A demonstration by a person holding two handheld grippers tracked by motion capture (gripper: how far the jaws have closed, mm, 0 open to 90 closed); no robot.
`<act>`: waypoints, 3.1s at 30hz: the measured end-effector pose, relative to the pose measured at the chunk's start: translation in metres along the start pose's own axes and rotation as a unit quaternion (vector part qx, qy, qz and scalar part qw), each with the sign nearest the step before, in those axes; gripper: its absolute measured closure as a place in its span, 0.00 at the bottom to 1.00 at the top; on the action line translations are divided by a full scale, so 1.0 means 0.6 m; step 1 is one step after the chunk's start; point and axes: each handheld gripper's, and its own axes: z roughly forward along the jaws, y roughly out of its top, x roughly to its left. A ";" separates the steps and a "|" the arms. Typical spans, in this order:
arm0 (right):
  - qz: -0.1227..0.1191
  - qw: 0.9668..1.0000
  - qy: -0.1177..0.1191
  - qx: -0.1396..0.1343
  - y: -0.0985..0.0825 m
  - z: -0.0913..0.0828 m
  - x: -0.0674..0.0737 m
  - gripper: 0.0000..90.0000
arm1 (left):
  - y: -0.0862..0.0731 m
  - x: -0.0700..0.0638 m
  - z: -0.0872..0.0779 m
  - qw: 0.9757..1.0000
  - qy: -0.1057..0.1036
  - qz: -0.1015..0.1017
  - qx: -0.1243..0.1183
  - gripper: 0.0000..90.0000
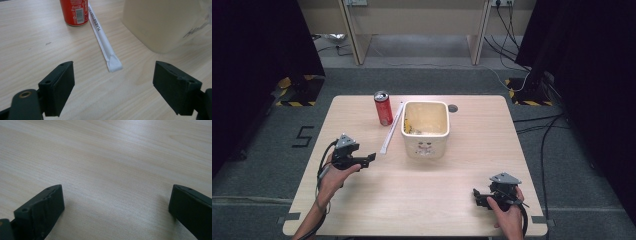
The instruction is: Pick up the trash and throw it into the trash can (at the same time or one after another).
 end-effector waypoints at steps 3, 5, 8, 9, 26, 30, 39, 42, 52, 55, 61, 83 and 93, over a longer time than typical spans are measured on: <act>0.000 1.000 0.000 0.000 0.000 0.000 0.000 0.00 | 0.013 0.005 0.007 1.000 -0.002 -0.002 -0.002 0.19; 0.000 1.000 0.000 0.000 0.000 0.000 0.000 0.00 | 0.027 0.008 0.013 1.000 -0.002 -0.005 -0.006 0.19; 0.000 1.000 0.000 0.001 0.000 0.000 0.000 0.00 | 0.036 0.011 0.018 1.000 0.003 -0.002 -0.005 0.19; -0.001 1.000 0.000 0.001 0.000 0.000 0.000 0.00 | 0.039 0.013 0.019 1.000 0.004 -0.001 -0.005 0.19; -0.005 1.000 0.002 0.001 0.000 0.000 0.000 0.00 | 0.107 0.042 0.082 0.999 0.021 -0.020 -0.015 0.19; -0.005 1.000 0.002 0.000 0.000 0.000 0.000 0.00 | 0.116 0.049 0.094 0.999 0.028 -0.026 -0.020 0.19; -0.007 1.000 0.003 0.000 0.000 0.000 0.000 0.00 | 0.137 0.057 0.122 0.999 0.035 -0.027 -0.025 0.19; -0.007 1.000 0.003 0.000 0.000 0.000 0.000 0.00 | 0.146 0.062 0.132 0.999 0.039 -0.025 -0.027 0.20; -0.009 1.000 0.004 0.000 0.000 0.000 0.001 0.00 | 0.179 0.069 0.152 0.998 0.048 -0.021 -0.029 0.20; -0.009 1.000 0.005 0.000 0.000 0.000 0.001 0.00 | 0.193 0.067 0.162 0.998 0.062 -0.012 -0.027 0.21; -0.010 1.000 0.005 0.000 0.000 0.000 0.001 0.00 | 0.196 0.072 0.175 0.998 0.061 -0.024 -0.025 0.20; -0.009 1.000 0.005 -0.001 -0.001 0.000 0.002 0.00 | 0.176 0.082 0.228 0.995 0.081 -0.045 -0.033 0.26; -0.011 1.000 0.005 0.000 -0.001 0.000 0.002 0.01 | 0.176 0.078 0.227 0.995 0.085 -0.026 -0.034 0.38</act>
